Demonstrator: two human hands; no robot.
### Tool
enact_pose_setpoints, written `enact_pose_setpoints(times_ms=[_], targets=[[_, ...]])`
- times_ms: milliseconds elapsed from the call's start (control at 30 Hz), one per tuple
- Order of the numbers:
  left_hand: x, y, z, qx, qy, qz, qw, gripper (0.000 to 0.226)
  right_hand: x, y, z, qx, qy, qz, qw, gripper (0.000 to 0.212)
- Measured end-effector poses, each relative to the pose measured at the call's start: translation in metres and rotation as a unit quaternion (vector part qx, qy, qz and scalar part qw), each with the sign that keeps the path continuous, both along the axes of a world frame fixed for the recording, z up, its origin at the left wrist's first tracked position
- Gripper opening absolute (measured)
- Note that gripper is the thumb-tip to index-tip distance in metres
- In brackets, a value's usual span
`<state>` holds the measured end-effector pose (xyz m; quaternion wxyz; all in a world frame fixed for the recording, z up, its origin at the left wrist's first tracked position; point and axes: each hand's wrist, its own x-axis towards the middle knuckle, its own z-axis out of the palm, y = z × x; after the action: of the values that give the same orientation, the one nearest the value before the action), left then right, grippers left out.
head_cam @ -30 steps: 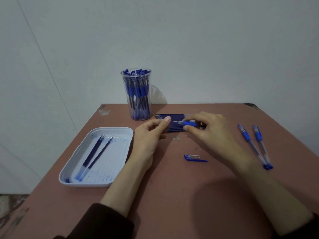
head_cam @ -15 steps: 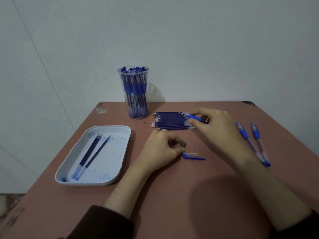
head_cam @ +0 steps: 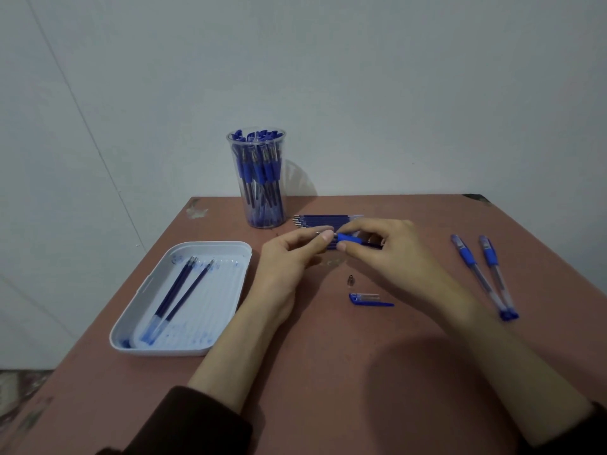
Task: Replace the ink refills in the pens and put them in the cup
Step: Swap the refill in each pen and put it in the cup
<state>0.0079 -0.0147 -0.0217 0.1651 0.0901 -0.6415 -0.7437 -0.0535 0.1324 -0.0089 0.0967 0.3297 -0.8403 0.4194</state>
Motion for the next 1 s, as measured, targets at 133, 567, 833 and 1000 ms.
enact_pose_setpoints(times_ms=[133, 567, 833, 1000], targets=[[-0.004, -0.004, 0.000, 0.077, 0.012, 0.038, 0.996, 0.007, -0.005, 0.006, 0.004, 0.023, 0.026, -0.045, 0.998, 0.008], [-0.003, -0.011, 0.003, 0.077, 0.045, 0.174, 0.981, 0.006, -0.029, 0.039, 0.012, 0.113, 0.037, -0.179, 0.977, 0.019], [-0.002, -0.004, -0.007, -0.302, 0.007, 0.144, 0.942, 0.008, -0.031, 0.038, 0.010, 0.080, 0.012, -0.186, 0.979, 0.021], [-0.004, -0.006, -0.008, -0.487, 0.005, 0.136, 0.863, 0.015, -0.027, 0.034, 0.011, 0.084, 0.020, -0.167, 0.982, 0.018]])
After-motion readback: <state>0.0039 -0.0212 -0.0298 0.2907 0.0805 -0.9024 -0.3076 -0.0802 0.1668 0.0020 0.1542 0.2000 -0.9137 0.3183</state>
